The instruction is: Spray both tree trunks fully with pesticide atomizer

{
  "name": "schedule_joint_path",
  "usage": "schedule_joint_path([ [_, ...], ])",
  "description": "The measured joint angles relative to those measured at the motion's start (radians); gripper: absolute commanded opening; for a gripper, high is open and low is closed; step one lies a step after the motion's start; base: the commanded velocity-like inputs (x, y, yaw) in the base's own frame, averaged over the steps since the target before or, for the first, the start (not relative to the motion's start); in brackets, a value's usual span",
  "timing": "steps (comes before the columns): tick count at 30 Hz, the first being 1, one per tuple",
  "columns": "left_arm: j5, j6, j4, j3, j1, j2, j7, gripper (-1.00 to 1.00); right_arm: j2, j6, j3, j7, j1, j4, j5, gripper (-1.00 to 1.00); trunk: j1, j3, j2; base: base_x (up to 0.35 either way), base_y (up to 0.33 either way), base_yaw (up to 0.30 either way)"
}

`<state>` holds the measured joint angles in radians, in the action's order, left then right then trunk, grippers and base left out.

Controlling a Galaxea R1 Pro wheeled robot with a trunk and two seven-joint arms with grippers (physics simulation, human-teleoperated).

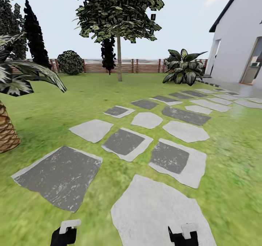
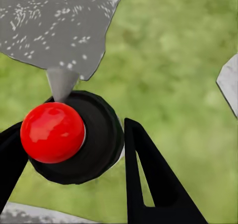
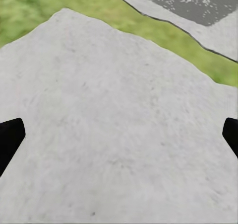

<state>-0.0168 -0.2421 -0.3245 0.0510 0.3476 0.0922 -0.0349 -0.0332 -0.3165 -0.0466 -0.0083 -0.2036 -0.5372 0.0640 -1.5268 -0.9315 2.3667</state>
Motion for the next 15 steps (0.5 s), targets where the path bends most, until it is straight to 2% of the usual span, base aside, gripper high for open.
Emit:
schedule_joint_path([
  [15,0.0,0.0,0.0,0.0,0.0,0.0,0.0,-1.0,0.0,0.001,0.0,0.0,0.0,0.001,0.001,1.0,0.0,0.0,0.0,0.331,0.115,0.0],
])
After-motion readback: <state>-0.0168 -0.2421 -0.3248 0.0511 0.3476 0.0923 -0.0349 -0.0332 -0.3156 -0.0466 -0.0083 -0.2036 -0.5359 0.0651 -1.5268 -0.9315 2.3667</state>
